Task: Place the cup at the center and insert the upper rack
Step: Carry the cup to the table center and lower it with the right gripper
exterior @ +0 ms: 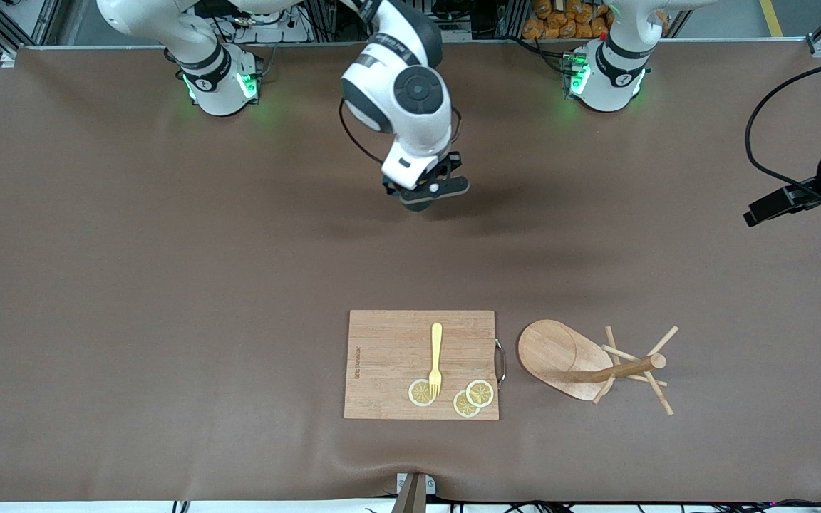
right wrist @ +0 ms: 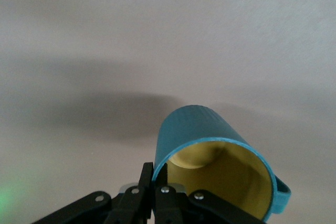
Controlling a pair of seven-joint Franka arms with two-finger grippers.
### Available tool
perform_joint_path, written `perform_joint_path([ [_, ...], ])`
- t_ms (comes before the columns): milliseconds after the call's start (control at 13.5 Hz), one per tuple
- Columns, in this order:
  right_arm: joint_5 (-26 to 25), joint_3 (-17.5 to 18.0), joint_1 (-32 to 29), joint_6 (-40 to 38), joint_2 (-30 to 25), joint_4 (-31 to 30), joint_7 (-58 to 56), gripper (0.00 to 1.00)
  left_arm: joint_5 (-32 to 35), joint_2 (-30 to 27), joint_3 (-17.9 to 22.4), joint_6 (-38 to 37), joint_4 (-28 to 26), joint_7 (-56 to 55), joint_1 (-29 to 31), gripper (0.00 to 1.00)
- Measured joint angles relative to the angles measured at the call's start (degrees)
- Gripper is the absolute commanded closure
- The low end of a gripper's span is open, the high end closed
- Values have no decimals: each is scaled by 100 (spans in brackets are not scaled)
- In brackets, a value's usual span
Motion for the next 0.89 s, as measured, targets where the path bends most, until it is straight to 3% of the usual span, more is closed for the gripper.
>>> perform_joint_path([
  [297,-14,-8,424,319,333,-51,258,100,0,0,-85,1,0,-75,-19,0],
  [594,-69,-65,476,411,501,-55,426,100,0,0,-91,1,0,-75,-19,0],
  [890,-454,-82,476,407,534,-63,488,100,0,0,-91,2,0,-82,-18,0],
])
